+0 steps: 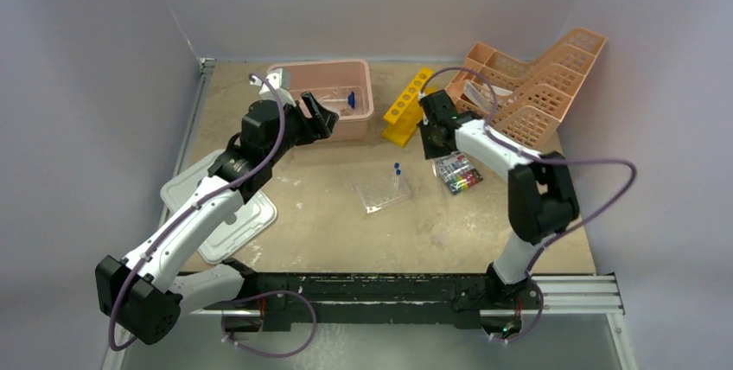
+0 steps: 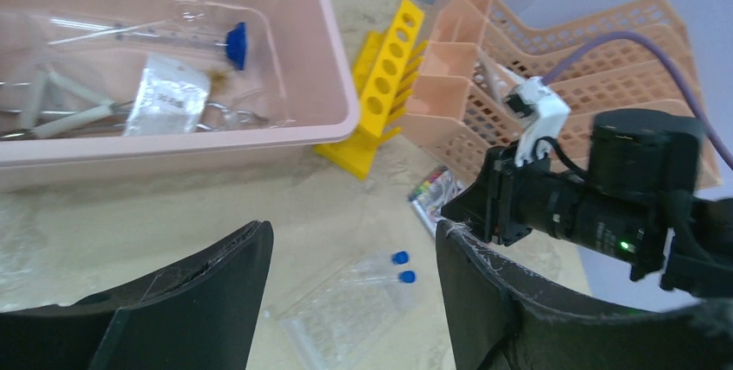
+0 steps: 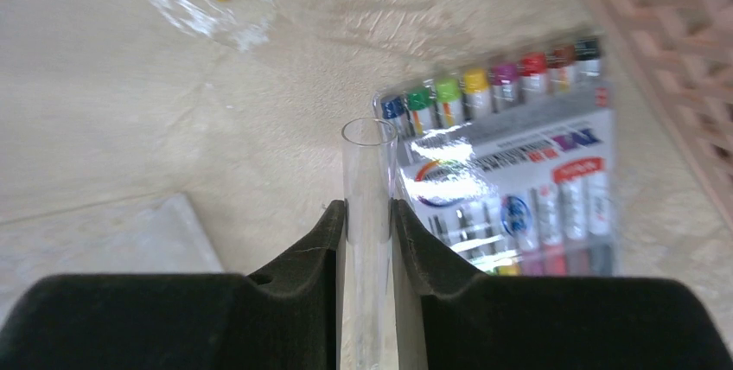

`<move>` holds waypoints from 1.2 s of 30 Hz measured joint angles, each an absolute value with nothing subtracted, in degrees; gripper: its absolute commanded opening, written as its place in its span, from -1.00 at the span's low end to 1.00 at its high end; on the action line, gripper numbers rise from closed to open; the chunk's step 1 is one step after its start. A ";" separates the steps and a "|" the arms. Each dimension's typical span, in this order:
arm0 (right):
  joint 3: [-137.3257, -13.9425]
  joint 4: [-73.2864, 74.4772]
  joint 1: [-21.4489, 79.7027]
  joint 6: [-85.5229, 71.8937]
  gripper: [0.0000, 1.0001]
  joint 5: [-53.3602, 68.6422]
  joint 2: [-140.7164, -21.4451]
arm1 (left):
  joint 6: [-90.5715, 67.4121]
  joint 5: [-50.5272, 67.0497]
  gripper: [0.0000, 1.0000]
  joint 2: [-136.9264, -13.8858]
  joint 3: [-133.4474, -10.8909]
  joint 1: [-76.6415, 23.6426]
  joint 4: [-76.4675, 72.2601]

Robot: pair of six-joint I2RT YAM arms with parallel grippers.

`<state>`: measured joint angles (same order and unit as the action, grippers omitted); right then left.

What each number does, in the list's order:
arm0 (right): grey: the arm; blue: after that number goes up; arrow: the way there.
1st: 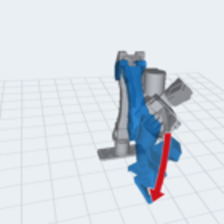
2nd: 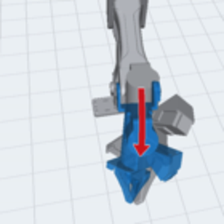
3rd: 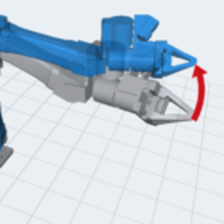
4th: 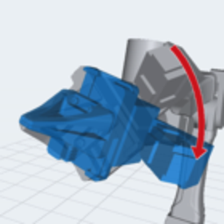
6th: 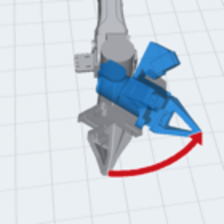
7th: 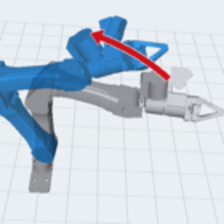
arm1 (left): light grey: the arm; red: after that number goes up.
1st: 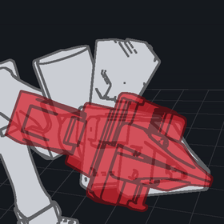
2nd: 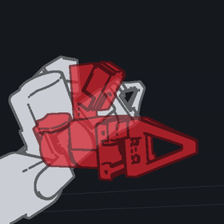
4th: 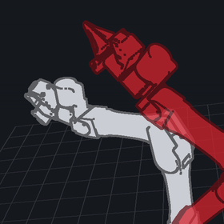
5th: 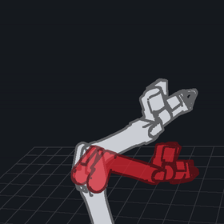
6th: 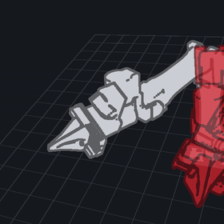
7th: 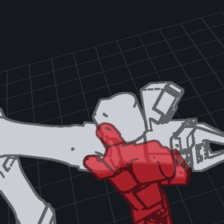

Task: Organize the chemistry lab equipment

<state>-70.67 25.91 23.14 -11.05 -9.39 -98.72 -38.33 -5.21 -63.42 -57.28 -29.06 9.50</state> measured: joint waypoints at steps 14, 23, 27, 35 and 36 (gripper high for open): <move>-70.57 12.43 23.16 -20.21 -0.71 -6.72 -69.17 | -46.41 1.56 0.35 -71.99 -57.28 -39.42 -11.57; -72.14 8.62 23.16 -32.10 -0.69 1.19 -65.14 | -46.81 10.44 0.31 -79.53 -58.37 -43.33 -21.56; -72.53 8.45 23.16 -35.79 -0.69 4.80 -65.39 | -46.85 14.76 0.11 -81.65 -60.18 -44.01 -23.35; -73.06 8.23 23.20 -40.10 -0.67 10.72 -66.94 | -44.69 17.50 -0.43 -82.59 -62.26 -44.29 -22.20; -73.03 8.21 23.20 -40.21 -0.67 11.18 -67.02 | -43.59 17.04 -0.50 -82.50 -62.52 -44.29 -21.08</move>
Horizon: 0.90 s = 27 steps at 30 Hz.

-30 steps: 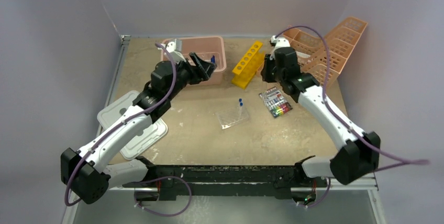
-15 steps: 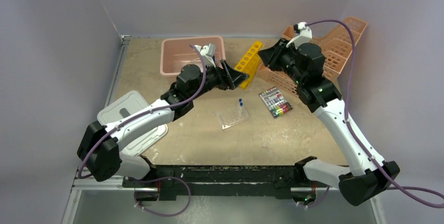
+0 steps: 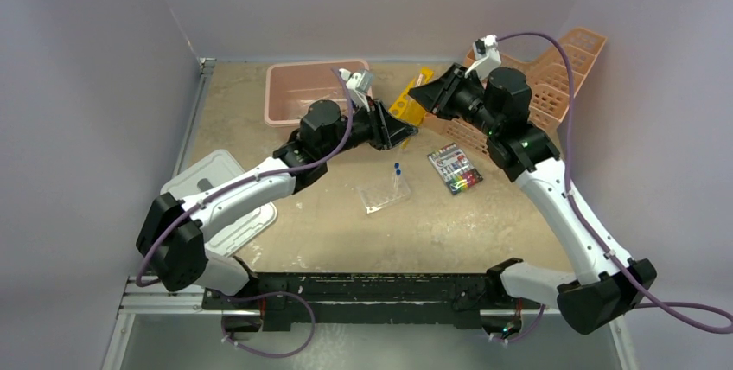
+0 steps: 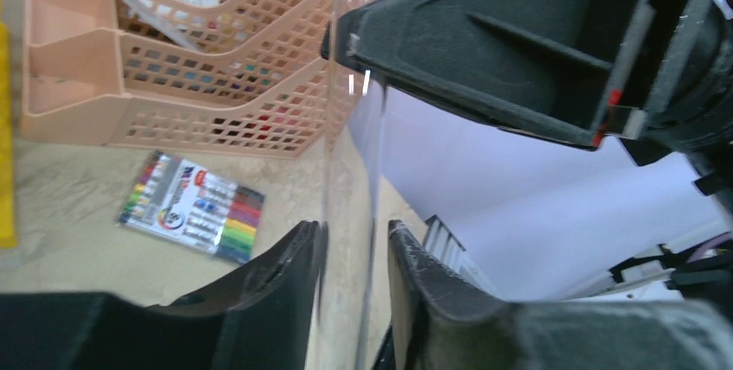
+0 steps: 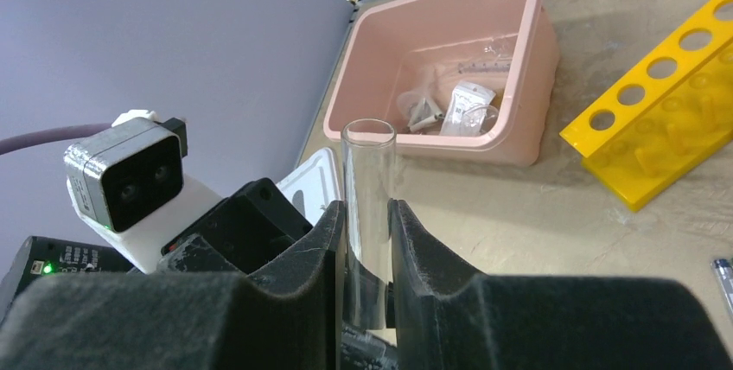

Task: Organize the chemistry lab equipment

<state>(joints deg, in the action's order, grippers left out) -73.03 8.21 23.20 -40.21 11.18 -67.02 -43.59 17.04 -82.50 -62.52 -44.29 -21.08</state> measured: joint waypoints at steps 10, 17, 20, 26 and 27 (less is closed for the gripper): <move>-73.06 8.10 23.18 -40.86 -0.09 14.26 -67.44 | -33.43 15.09 -1.00 -80.58 -65.89 -44.49 -10.26; -75.07 9.34 23.20 -40.97 0.13 16.93 -68.86 | -29.67 14.70 -1.00 -79.72 -66.24 -44.49 -7.66; -79.13 11.18 23.18 -42.06 0.06 18.00 -71.96 | -27.20 15.86 -1.00 -79.70 -67.22 -44.51 -5.32; -85.71 19.03 22.90 -43.44 -0.02 19.38 -76.29 | -21.61 16.73 -1.00 -79.48 -69.12 -44.49 -1.23; -86.32 20.18 22.79 -43.48 -0.02 19.73 -76.51 | -20.62 16.71 -1.00 -79.33 -69.23 -44.49 -0.62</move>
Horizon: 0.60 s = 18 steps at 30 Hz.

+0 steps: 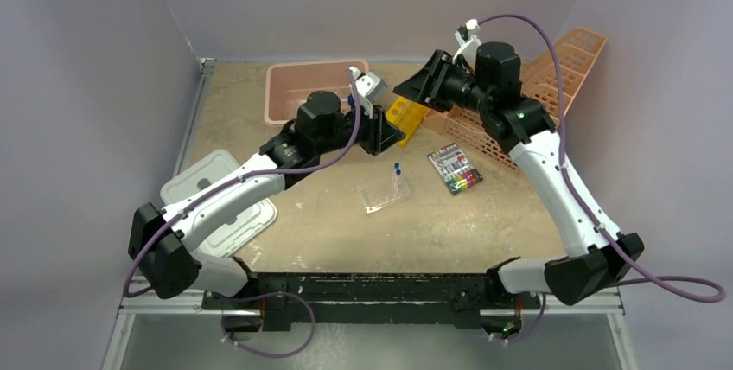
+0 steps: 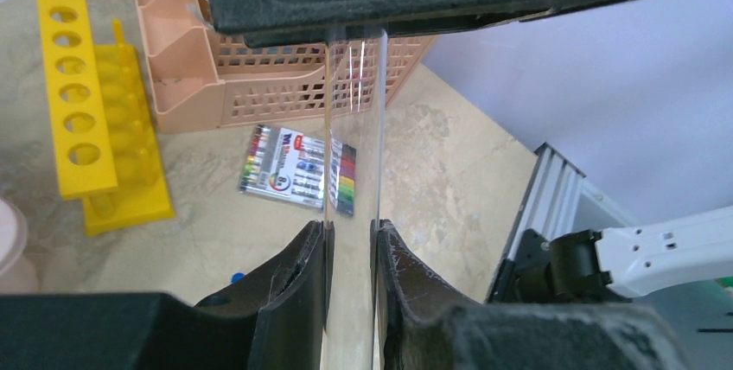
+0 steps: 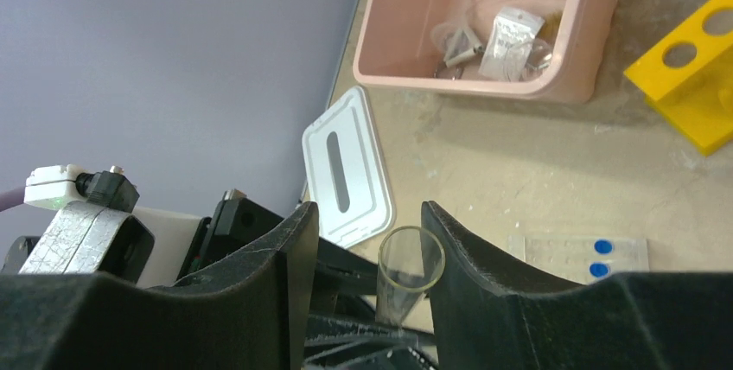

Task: Organize the chemistry lab equipment

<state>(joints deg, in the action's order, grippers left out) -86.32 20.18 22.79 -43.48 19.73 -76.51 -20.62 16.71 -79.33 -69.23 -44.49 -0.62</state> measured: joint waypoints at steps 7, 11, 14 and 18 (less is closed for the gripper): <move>-87.85 26.00 20.80 -42.39 -0.15 26.81 -76.44 | -13.26 16.75 -1.00 -78.46 -70.91 -44.21 5.54; -88.07 27.55 19.90 -41.58 -0.25 31.22 -76.66 | -11.25 17.98 -1.00 -77.58 -70.94 -43.53 6.85; -88.16 27.83 19.35 -41.08 -0.38 33.71 -76.86 | -10.83 18.96 -1.00 -77.21 -70.94 -43.16 7.05; -88.49 28.47 18.52 -40.34 -0.57 36.03 -77.36 | -10.81 20.73 -1.00 -77.17 -70.94 -42.74 6.92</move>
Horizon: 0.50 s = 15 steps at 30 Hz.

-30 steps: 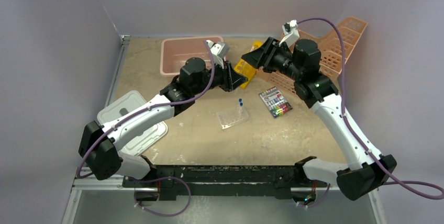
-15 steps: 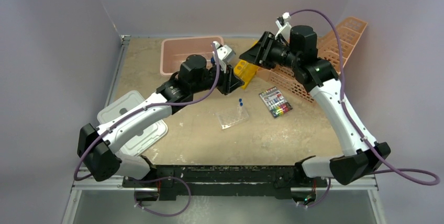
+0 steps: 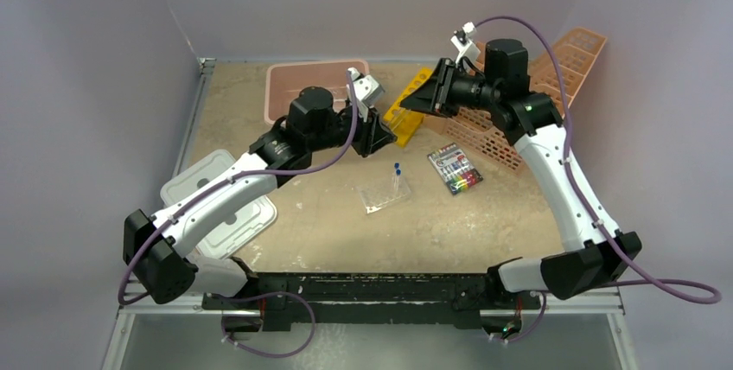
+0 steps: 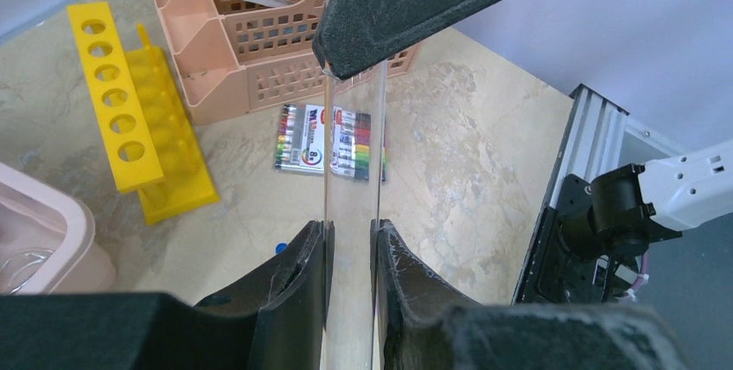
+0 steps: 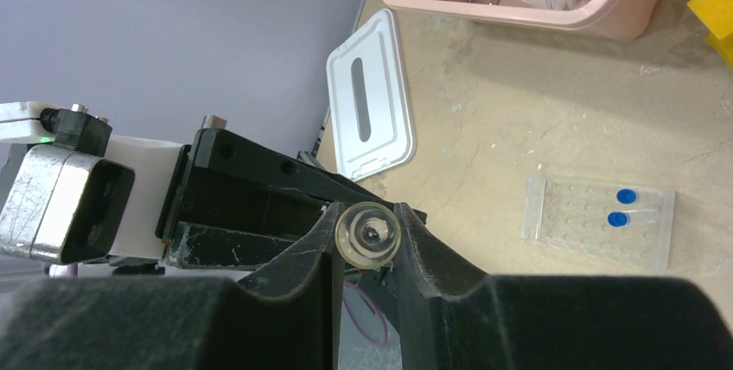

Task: Organize the chemistry lab equipment

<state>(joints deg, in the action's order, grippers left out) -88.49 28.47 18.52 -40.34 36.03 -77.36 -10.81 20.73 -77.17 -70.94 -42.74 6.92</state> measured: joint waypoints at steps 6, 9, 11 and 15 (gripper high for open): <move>-89.80 29.15 17.98 -38.74 -0.69 37.26 -79.15 | -11.07 20.95 -0.67 -77.36 -70.94 -42.37 6.70; -90.76 29.85 17.93 -37.39 -0.70 36.71 -79.42 | -11.53 20.69 0.17 -77.91 -70.96 -42.37 5.65; -91.46 30.11 17.93 -35.88 -0.70 35.27 -79.53 | -12.36 19.77 0.38 -78.35 -70.98 -42.30 5.21; -93.60 30.81 17.93 -31.57 -0.70 29.80 -79.68 | -15.55 16.71 0.51 -78.76 -71.00 -41.28 5.19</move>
<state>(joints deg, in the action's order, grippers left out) -93.60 30.81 17.93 -31.57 29.80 -79.68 -15.55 16.71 -78.76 -71.00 -41.28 5.19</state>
